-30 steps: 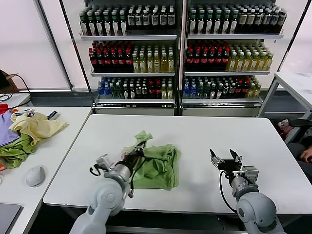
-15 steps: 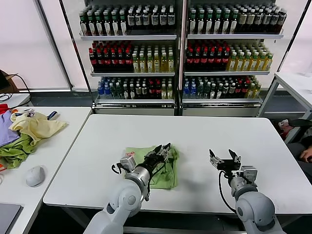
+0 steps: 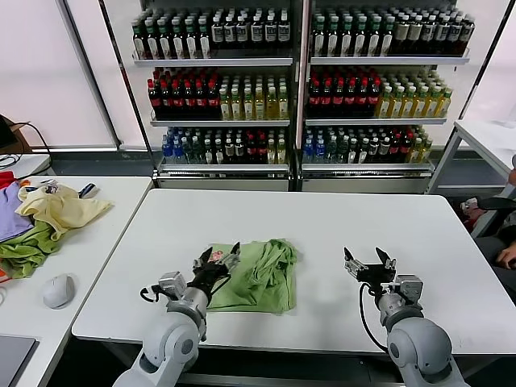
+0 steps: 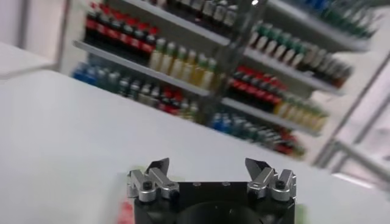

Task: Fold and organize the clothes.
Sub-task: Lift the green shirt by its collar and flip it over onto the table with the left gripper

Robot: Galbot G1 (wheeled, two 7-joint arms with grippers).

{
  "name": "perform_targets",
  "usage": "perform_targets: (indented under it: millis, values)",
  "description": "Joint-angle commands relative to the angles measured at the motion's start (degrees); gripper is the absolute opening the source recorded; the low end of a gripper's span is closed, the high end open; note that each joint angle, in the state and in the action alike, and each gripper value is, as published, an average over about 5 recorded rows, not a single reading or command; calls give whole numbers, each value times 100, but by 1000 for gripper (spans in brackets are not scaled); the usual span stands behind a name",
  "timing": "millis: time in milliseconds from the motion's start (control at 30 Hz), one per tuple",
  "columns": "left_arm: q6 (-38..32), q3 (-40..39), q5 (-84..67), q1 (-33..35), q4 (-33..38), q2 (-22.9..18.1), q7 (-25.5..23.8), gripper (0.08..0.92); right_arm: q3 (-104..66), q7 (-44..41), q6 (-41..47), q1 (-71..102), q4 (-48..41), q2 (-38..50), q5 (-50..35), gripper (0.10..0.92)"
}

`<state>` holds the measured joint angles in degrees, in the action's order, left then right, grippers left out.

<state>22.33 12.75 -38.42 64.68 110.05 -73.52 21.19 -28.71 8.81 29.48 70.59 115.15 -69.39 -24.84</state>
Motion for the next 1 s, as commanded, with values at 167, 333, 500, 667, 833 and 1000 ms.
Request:
perform_targets:
  millis: [167,333,500,667,833,1000]
  values:
    - [152,-26,2216,241,-773,-32,301,823,-16,8,11,62,110,-4,12,823]
    - [216,-194,2187,160,-827,-73,332,816,-51,7,11,111,172,10,7,823]
    - [268,-306,2083,134,-843,-95,286,711,-54,10,17,113,188,-4,8,823]
    - [410,-271,1689,133,-812,-96,237,564,-49,16,28,102,199,-19,8,823]
    - [654,-140,750,160,-736,-72,163,425,-57,21,36,106,224,-29,8,823]
    - [806,53,-219,166,-603,-73,136,278,-62,27,38,109,234,-41,11,823]
